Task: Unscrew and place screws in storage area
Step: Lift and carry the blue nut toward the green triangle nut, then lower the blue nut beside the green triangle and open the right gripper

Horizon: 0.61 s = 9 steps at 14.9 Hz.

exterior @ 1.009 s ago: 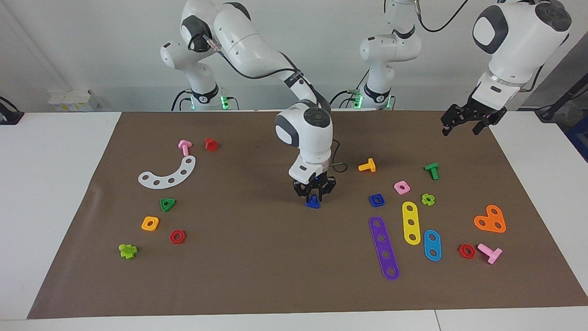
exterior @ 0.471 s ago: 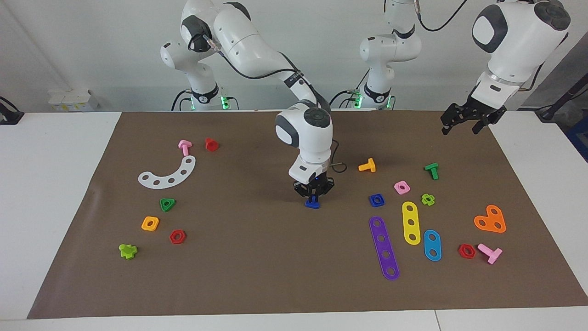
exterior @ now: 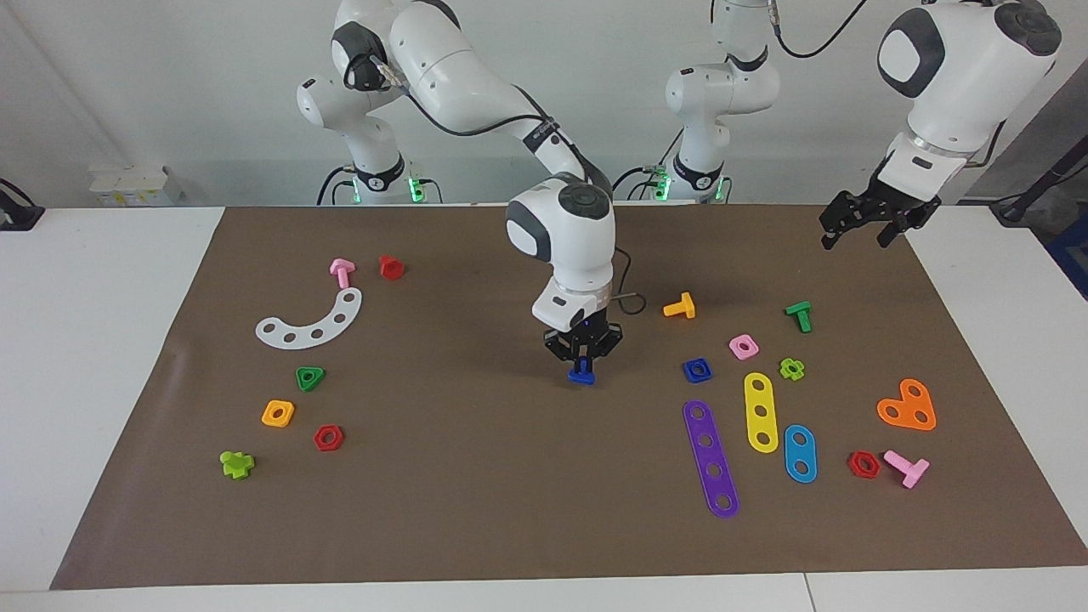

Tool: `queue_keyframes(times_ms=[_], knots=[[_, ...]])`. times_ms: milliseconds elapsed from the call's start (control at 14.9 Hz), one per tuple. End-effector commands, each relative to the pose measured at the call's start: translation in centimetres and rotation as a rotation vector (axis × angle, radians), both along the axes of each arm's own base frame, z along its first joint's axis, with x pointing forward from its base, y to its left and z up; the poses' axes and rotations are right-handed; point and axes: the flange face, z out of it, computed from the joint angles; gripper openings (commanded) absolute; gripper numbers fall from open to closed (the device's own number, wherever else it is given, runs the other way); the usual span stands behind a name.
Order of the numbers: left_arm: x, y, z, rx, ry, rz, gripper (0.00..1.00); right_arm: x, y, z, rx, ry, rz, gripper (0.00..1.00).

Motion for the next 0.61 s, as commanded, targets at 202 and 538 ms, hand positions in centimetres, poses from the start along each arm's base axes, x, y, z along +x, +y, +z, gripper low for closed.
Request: queue_keyframes(times_ms=[202, 538], knots=[[-0.9, 0.1, 0.1, 0.02, -0.005, 0.009, 1.0, -2.4, -20.3, 1.6, 0.014, 0.069, 0.018, 0.0], [-0.9, 0.1, 0.1, 0.02, -0.005, 0.009, 1.0, -4.1, -30.0, -4.4, 0.056, 0.101, 0.013, 0.0]])
